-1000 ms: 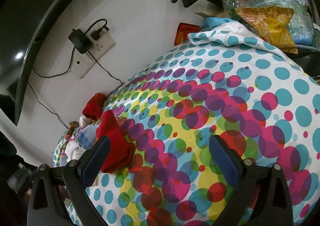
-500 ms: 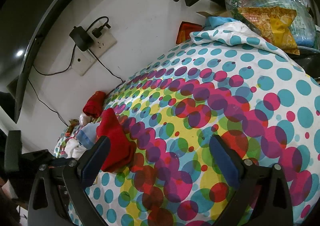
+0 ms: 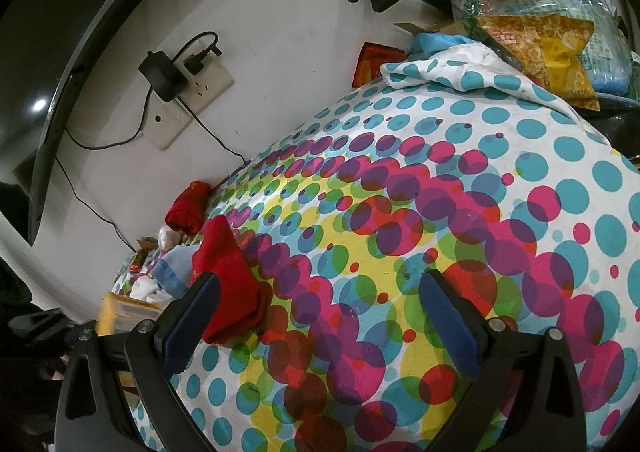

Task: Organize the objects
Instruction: 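Grasp the second yellow box with the left gripper and lift it, then carry the yellow box with the left gripper and release it onto the red tray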

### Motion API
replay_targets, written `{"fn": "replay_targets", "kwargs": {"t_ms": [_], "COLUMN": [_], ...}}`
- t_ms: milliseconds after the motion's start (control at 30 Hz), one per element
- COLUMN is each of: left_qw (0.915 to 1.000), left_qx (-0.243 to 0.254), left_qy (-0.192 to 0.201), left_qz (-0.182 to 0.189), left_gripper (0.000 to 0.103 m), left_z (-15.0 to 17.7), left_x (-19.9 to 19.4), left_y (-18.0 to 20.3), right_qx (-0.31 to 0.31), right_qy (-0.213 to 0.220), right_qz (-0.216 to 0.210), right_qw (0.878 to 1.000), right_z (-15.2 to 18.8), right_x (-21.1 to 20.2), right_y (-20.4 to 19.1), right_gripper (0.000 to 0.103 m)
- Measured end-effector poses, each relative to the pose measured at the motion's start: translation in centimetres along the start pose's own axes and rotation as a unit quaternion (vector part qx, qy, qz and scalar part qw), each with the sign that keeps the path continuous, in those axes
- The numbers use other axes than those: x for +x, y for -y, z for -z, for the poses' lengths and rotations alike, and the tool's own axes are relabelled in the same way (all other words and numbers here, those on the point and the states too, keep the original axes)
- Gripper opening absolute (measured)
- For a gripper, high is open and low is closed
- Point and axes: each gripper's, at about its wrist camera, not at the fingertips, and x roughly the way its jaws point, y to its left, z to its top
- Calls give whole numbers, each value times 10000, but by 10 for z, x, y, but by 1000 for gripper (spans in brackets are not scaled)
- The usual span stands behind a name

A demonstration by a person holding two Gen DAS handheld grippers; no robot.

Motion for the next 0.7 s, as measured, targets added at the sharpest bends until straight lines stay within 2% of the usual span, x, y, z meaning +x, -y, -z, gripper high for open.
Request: {"fn": "replay_targets", "kwargs": {"t_ms": [133,233,367,533,700], "left_qw": [9986,9936,9776,9599,9468], "left_qx": [-463,-957,-1655,-2101,-2274], "left_qy": [137,277,482,610,597], "left_qz": [-232,-532,-1206,-1751,-2197], "left_gripper": [29,29,29,29,29], "left_z": [-2,0,7,20,39], "left_x": [-19,-34,-54,-78,-96], "left_y": [1,-3,-14,-32,-50], "right_qx": [6,-3,13,12,11], "right_qy": [2,-2,2,-2,-3], "right_qz": [-8,1,-19,-20,-17], "right_qw": [10000,10000,10000,10000,10000], "right_z": [0,0,0,0,0], "right_x": [0,0,0,0,0], "right_y": [1,0,0,0,-1], "right_gripper": [100,100,100,100,100]}}
